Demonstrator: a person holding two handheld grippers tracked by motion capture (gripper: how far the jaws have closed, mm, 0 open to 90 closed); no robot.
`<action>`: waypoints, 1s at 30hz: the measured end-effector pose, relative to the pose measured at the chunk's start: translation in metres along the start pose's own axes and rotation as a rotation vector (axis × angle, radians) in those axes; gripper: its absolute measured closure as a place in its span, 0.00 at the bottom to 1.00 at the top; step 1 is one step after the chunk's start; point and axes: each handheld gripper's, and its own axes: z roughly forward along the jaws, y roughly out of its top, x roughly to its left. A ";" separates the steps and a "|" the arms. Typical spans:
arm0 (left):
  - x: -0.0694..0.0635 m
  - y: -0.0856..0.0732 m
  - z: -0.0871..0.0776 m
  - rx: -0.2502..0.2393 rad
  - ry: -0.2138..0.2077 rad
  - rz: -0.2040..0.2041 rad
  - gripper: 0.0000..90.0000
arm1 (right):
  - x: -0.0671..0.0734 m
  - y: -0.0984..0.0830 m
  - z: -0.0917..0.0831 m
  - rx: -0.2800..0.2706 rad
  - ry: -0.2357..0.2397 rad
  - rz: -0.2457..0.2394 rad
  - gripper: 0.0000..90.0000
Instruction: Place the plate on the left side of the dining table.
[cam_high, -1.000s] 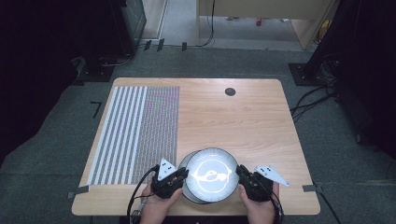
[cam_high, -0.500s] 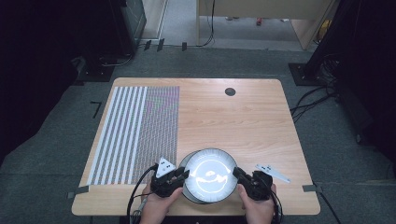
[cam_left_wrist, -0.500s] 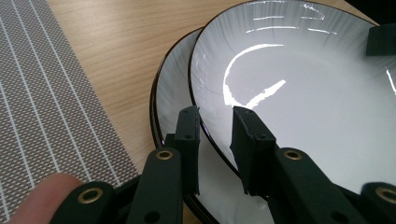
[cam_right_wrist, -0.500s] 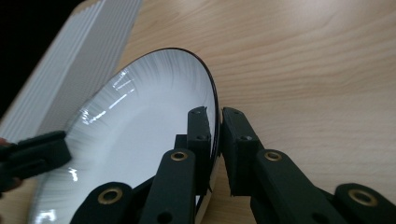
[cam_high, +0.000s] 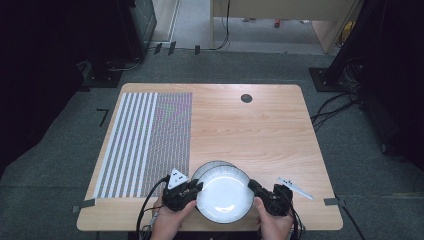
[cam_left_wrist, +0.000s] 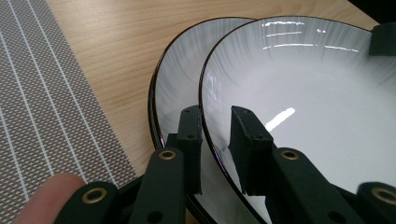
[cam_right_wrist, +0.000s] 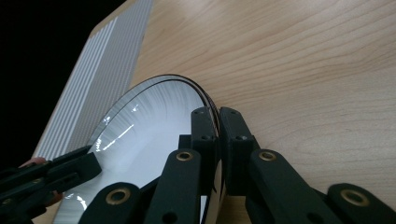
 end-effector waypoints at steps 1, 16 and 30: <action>0.001 0.000 0.000 0.002 -0.008 -0.005 0.84 | -0.001 0.000 0.000 -0.004 0.005 0.000 0.95; 0.011 0.002 -0.005 -0.004 -0.094 -0.079 0.84 | -0.001 0.000 -0.003 -0.070 0.074 -0.034 0.94; 0.008 0.001 -0.001 0.010 -0.051 -0.068 0.88 | 0.001 0.005 0.002 0.012 -0.004 -0.121 0.95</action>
